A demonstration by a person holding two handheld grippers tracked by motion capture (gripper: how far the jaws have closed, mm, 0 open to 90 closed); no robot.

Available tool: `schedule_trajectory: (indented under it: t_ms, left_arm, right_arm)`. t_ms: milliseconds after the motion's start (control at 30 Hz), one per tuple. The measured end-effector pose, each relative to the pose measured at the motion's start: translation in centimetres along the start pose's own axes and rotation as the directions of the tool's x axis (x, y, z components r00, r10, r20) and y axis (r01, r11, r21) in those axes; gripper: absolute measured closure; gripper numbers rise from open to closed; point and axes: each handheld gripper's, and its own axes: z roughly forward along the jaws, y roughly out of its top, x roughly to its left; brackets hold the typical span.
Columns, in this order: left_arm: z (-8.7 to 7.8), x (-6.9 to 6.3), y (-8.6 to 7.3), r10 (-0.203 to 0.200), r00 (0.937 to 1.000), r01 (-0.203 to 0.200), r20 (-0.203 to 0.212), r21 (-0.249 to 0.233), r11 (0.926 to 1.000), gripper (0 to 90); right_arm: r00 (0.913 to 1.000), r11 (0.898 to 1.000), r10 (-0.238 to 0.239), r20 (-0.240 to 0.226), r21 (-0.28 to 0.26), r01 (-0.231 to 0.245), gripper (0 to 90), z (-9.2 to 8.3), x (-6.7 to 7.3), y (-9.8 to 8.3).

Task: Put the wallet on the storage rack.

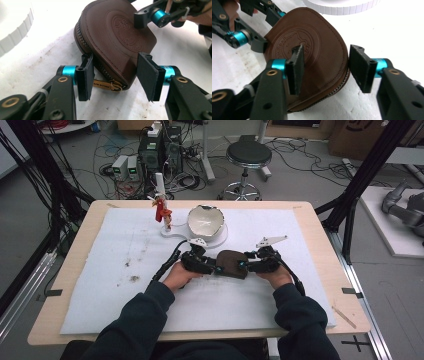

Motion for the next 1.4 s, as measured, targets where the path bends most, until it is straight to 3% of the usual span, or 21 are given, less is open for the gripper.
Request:
schedule_trajectory:
  t_ms: [167, 200, 233, 300, 333, 367, 433, 467, 600, 667, 700, 733, 767, 933, 967, 1033, 1067, 1133, 1267, 1333, 1400]
  left_arm:
    - [-0.1, -0.2, 0.0, 0.080, 0.9967, -0.080, -0.009, -0.006, 0.9967, 50.0]
    - [-0.1, -0.2, 0.0, 0.080, 0.9967, -0.080, -0.009, -0.006, 0.9967, 50.2]
    - [-0.1, -0.4, 0.0, 0.117, 0.9929, -0.117, -0.018, -0.007, 0.9931, 50.6]
    - [-0.1, -0.6, 0.1, 0.145, 0.9890, -0.146, -0.026, -0.011, 0.9893, 51.1]
    - [-0.3, -0.6, 0.1, 0.167, 0.9854, -0.168, -0.030, -0.021, 0.9855, 55.3]
    - [-0.3, -0.6, 0.1, 0.167, 0.9854, -0.168, -0.030, -0.021, 0.9855, 57.8]
    - [-0.4, -0.5, 0.2, 0.153, 0.9877, -0.154, -0.032, -0.031, 0.9876, 60.6]
    - [-0.4, -0.5, 0.2, 0.145, 0.9890, -0.146, -0.030, -0.032, 0.9888, 60.5]
    - [-0.7, -0.4, 0.3, 0.122, 0.9903, -0.124, -0.067, -0.034, 0.9917, 58.9]
    - [-1.5, 0.0, 0.6, 0.076, 0.9936, -0.082, -0.084, -0.078, 0.9935, 57.3]
    - [-1.5, 0.0, 0.6, 0.076, 0.9936, -0.082, -0.084, -0.078, 0.9935, 53.6]
    - [-2.4, 0.3, 0.8, 0.049, 0.9933, -0.061, -0.104, -0.114, 0.9917, 53.6]
    - [-3.4, 0.6, 0.8, 0.041, 0.9914, -0.058, -0.125, -0.136, 0.9890, 50.7]
    - [-5.9, 0.9, 0.3, 0.040, 0.9808, -0.072, -0.191, -0.162, 0.9842, 42.2]
    - [-7.3, 1.1, -0.4, 0.037, 0.9709, -0.082, -0.237, -0.181, 0.9800, 39.7]
    - [-8.0, 1.3, -0.7, 0.037, 0.9684, -0.087, -0.247, -0.197, 0.9766, 39.4]
    - [-9.4, 1.6, -1.4, 0.029, 0.9624, -0.094, -0.270, -0.230, 0.9687, 36.4]
    - [-10.2, 1.9, -1.8, 0.019, 0.9615, -0.090, -0.274, -0.249, 0.9644, 33.5]
    - [-13.5, 3.2, -3.1, -0.061, 0.9484, -0.050, -0.311, -0.334, 0.9411, 25.9]
    - [-14.1, 3.4, -3.2, -0.061, 0.9453, -0.055, -0.320, -0.342, 0.9380, 24.1]
    - [-15.8, 3.7, -3.7, -0.066, 0.9363, -0.065, -0.345, -0.356, 0.9321, 21.6]
  right_arm:
    - [0.9918, 0.994, 0.106, -0.072, -0.011, -0.107, 32.1, 0.4, -1.4, -0.6]
    - [0.9918, 0.994, 0.106, -0.072, -0.011, -0.107, 32.1, 0.4, -1.4, -0.6]
    - [0.9805, 0.988, 0.152, -0.125, -0.012, -0.154, 30.8, 0.5, -2.0, -0.8]
    - [0.9777, 0.987, 0.155, -0.142, -0.015, -0.158, 30.2, 0.5, -2.1, -0.9]
    - [0.9653, 0.986, 0.159, -0.207, -0.013, -0.165, 29.9, 0.5, -2.3, -1.1]
    - [0.9611, 0.986, 0.159, -0.226, -0.013, -0.166, 30.1, 0.5, -2.4, -1.1]
    - [0.9436, 0.985, 0.164, -0.288, -0.004, -0.173, 45.1, 0.4, -2.4, -1.2]
    - [0.9402, 0.987, 0.152, -0.305, -0.003, -0.161, 51.5, 0.2, -2.3, -1.1]
    - [0.9588, 0.995, 0.085, -0.271, -0.033, -0.098, 59.7, -0.2, -1.7, -0.6]
    - [0.9713, 0.995, 0.062, -0.230, -0.059, -0.078, 63.4, -0.4, -1.5, -0.4]
    - [0.9713, 0.995, 0.062, -0.230, -0.059, -0.078, 63.4, -0.4, -1.5, -0.4]
    - [0.9755, 0.993, 0.068, -0.209, -0.080, -0.086, 65.3, -0.7, -1.4, -0.3]
    - [0.9863, 0.989, 0.077, -0.146, -0.110, -0.093, 66.3, -1.4, -1.5, -0.2]
    - [0.9933, 0.986, 0.069, -0.093, -0.147, -0.082, 66.5, -2.2, -1.8, -0.2]
    - [0.9972, 0.982, 0.049, -0.057, -0.182, -0.058, 66.5, -2.8, -1.5, 0.1]
    - [0.9981, 0.978, 0.041, -0.047, -0.202, -0.049, 66.5, -3.1, -1.4, 0.2]
    - [0.9997, 0.974, 0.022, -0.012, -0.224, -0.024, 66.5, -3.6, -1.1, 0.4]
    - [0.9999, 0.974, 0.016, 0.006, -0.227, -0.014, 66.5, -3.9, -0.9, 0.5]
    - [0.9990, 0.972, -0.004, 0.045, -0.234, 0.015, 66.6, -4.7, -0.9, 0.9]
    - [0.9991, 0.970, -0.001, 0.042, -0.243, 0.012, 66.6, -4.8, -1.0, 1.0]
    - [0.9984, 0.970, -0.018, 0.053, -0.241, 0.030, 66.6, -5.1, -1.0, 1.4]
